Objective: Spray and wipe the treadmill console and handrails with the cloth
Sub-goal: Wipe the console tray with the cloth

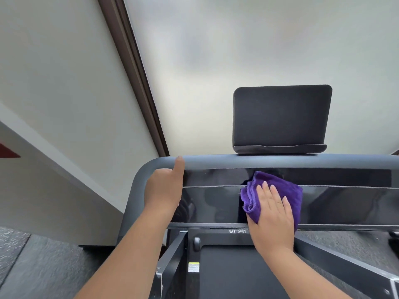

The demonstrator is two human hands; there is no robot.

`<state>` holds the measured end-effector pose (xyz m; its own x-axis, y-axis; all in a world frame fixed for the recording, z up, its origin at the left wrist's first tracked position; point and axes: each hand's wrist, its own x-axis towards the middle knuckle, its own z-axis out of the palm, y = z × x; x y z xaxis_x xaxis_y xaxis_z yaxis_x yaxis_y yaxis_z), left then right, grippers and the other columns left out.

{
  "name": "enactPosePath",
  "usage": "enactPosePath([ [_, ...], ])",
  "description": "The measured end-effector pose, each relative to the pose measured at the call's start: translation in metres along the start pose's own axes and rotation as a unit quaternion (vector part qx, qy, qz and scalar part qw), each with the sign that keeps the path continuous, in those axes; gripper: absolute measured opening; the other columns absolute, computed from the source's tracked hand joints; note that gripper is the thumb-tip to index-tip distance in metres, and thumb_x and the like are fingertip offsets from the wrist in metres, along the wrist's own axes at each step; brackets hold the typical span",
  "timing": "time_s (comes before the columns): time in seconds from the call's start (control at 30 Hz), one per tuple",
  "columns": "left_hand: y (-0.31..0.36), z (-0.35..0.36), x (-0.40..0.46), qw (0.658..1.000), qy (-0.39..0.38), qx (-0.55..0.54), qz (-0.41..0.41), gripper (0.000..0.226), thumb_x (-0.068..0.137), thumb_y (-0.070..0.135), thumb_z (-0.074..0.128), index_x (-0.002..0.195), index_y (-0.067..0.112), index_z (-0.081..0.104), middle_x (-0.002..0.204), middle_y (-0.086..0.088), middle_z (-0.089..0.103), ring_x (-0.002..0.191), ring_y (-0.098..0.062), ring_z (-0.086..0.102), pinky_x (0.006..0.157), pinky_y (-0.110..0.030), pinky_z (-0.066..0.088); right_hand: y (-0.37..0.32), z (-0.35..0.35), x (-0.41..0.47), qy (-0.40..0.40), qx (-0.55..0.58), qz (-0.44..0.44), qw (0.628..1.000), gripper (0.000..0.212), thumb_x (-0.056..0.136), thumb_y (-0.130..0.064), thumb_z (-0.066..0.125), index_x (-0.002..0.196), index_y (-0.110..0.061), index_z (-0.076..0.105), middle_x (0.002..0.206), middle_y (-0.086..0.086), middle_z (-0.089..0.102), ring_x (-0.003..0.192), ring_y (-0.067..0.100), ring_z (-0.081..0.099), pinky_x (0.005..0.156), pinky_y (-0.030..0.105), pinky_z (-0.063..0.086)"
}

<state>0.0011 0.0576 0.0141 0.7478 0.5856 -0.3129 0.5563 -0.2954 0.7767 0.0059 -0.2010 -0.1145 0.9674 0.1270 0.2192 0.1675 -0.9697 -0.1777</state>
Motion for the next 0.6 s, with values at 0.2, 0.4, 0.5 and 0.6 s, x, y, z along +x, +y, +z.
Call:
enactPosePath([
  [0.2,-0.006,0.002,-0.008,1.000,-0.024,0.006,0.003,0.077,0.098,0.074,0.038,0.059,0.009,0.046,0.051,-0.006,0.055,0.049,-0.028,0.057,0.077,-0.053,0.063,-0.003,0.001,0.000,0.011,-0.009,-0.001,1.000,0.090,0.075,-0.031,0.089,0.153,-0.009,0.050,0.161,0.009,0.047,0.150,0.030,0.042,0.122,0.050,0.026],
  [0.4,-0.028,-0.001,-0.018,0.997,-0.013,0.082,0.001,0.069,0.080,0.076,0.029,0.061,0.011,0.044,0.059,-0.008,0.051,0.058,-0.026,0.052,0.077,-0.059,0.062,-0.003,0.001,0.000,0.009,-0.023,0.000,1.000,0.088,0.077,-0.033,0.086,0.154,-0.010,0.048,0.162,0.009,0.045,0.151,0.029,0.040,0.123,0.051,0.028],
  [0.5,-0.033,-0.003,-0.024,0.995,-0.018,0.102,0.001,0.073,0.085,0.080,0.028,0.061,0.012,0.044,0.058,-0.007,0.053,0.058,-0.026,0.055,0.077,-0.055,0.062,-0.002,0.004,0.001,0.007,-0.026,0.001,1.000,0.089,0.078,-0.033,0.086,0.154,-0.010,0.048,0.162,0.009,0.045,0.152,0.030,0.039,0.123,0.053,0.029],
  [0.6,-0.033,-0.005,-0.027,0.994,-0.024,0.111,0.002,0.072,0.080,0.077,0.024,0.061,0.012,0.046,0.059,-0.012,0.054,0.058,-0.030,0.059,0.077,-0.055,0.062,-0.002,0.006,0.000,0.019,-0.028,-0.003,0.999,0.090,0.076,-0.033,0.087,0.154,-0.009,0.049,0.162,0.009,0.045,0.151,0.030,0.040,0.122,0.054,0.030],
])
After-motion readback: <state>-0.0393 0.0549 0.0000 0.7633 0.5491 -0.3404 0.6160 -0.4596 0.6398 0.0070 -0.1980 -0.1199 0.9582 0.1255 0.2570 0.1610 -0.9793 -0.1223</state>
